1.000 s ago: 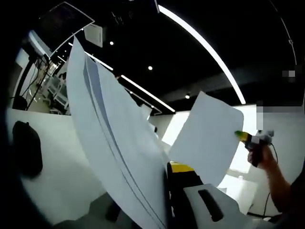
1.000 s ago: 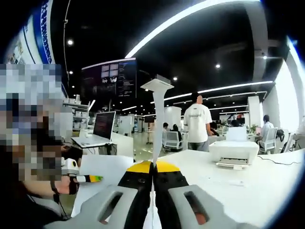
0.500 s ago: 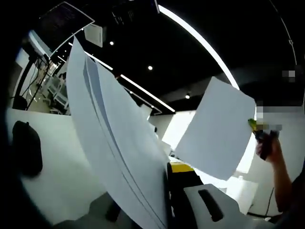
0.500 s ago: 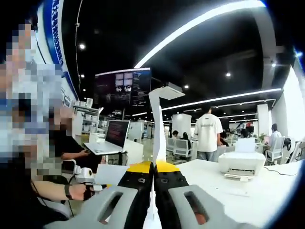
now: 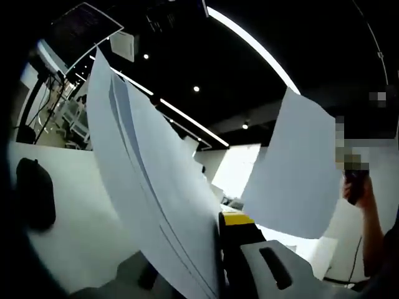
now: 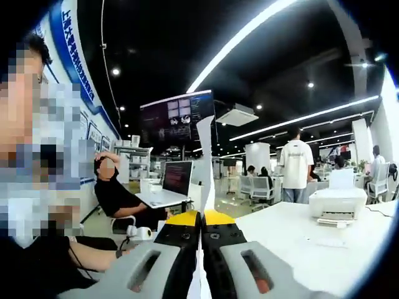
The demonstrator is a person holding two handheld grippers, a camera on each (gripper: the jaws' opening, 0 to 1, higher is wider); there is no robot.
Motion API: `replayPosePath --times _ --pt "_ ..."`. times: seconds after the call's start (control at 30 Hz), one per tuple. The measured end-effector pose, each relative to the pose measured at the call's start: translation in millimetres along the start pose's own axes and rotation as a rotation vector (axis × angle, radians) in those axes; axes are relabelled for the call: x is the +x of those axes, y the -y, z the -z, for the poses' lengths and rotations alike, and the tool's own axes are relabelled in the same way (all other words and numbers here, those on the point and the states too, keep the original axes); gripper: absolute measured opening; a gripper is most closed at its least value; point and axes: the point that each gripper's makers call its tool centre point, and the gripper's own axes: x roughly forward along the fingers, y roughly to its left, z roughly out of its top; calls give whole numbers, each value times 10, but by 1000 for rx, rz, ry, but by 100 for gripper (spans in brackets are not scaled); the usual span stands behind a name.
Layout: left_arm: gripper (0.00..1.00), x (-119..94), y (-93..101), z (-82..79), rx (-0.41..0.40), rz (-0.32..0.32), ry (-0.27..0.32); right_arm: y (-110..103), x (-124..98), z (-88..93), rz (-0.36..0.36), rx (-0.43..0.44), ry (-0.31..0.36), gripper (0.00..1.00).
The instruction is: Organize the stack of printing papers by aligning and flattening the scattered papers on the table
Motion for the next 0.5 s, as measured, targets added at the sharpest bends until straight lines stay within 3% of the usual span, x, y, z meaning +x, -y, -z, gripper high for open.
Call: replayPosePath --times 0.17,0.5 --pt "10 1 -2 1 1 0 0 -103 -34 -34 -81 101 20 0" --pt "10 2 -6 8 3 -3 -3 -68 -53 21 -143 220 15 0"
